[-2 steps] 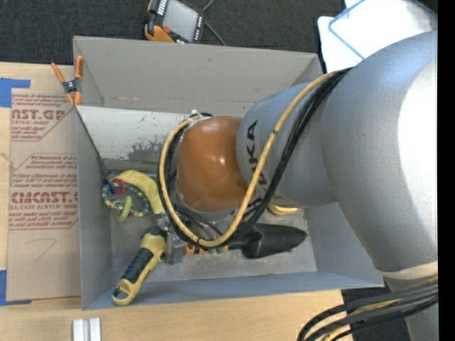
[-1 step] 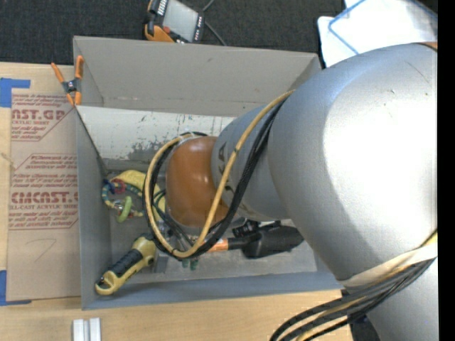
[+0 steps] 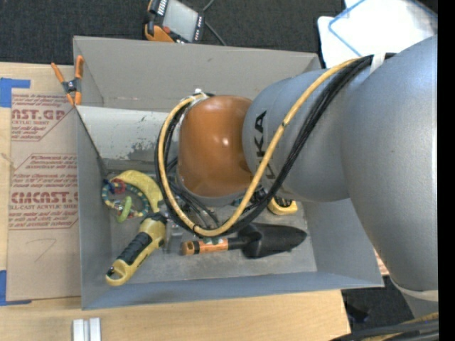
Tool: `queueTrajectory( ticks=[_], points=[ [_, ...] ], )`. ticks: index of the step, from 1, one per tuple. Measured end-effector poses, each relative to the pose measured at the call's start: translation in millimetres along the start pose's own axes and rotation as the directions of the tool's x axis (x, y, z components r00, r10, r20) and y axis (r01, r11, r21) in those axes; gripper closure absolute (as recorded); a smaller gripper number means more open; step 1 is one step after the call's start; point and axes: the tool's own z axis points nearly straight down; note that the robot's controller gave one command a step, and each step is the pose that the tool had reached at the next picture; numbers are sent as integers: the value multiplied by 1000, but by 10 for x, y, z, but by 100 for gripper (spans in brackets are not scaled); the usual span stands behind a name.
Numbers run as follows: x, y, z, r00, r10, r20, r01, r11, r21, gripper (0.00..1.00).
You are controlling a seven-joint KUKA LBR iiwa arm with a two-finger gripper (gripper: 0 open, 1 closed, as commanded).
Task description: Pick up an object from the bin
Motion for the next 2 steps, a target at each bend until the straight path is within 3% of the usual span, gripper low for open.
queueTrajectory(
  ticks=[1,2],
  points=[
    [-18,-5,-273,1000,-24,5,24,1000,-1,100],
    [15,41,298,999,32,3,-32,999,-1,100]
  ],
)
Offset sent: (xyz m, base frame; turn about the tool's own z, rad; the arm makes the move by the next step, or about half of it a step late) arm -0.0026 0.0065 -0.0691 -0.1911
